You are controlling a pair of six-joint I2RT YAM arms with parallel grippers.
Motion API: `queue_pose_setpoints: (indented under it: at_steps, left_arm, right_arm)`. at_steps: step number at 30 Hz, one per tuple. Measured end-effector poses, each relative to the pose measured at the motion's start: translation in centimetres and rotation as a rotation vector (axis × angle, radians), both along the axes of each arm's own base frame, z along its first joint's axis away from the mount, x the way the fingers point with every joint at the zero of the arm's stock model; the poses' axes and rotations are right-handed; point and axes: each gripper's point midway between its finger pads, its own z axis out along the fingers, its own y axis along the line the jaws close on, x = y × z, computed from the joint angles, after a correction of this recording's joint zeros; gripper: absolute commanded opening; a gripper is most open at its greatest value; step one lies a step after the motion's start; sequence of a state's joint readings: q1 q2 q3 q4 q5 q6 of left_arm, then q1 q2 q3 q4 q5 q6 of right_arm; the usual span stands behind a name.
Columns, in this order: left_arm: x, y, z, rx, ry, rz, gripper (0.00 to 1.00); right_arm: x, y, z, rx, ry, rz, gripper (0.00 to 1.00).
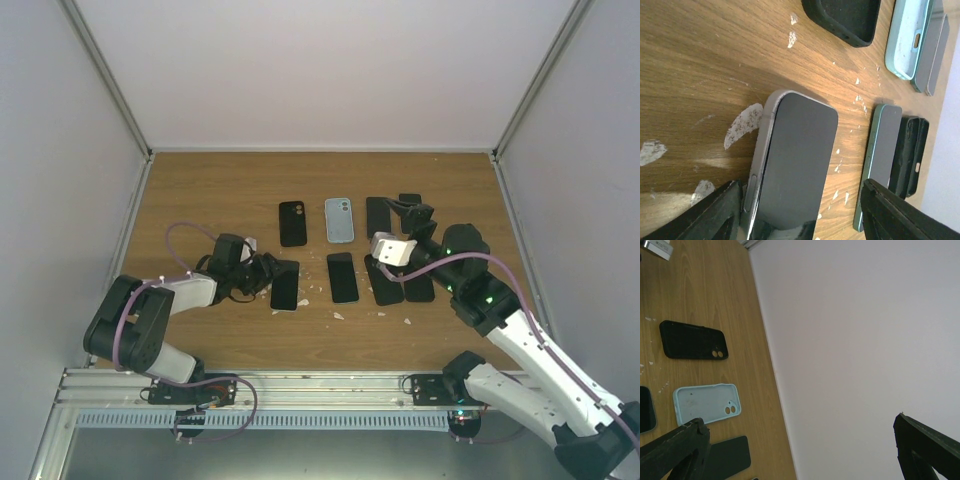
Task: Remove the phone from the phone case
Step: Place the phone at the center of the board, then move the phone to the center of the board.
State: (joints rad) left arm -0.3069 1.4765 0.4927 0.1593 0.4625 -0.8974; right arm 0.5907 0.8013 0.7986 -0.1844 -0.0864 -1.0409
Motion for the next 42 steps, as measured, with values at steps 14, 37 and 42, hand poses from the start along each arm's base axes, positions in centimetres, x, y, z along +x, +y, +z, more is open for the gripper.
queue_pose_setpoints:
  at_steps: [14,37,42]
  left_arm:
    - [0.2,1.8,0.9,0.151,-0.005,-0.063,0.83]
    - [-4.3,0.8,-1.2,0.114,0.158,-0.243,0.31]
    - [-3.5,0.3,-1.4,0.104,0.163,-0.248,0.25]
  right_arm:
    - [-0.8,-0.6,0.8,0.006,-0.027,-0.001,1.0]
    - [-0.8,-0.7,0.8,-0.011,-0.036,-0.003,1.0]
    - [-0.8,-0.7,0.8,-0.011,-0.036,-0.004,1.0]
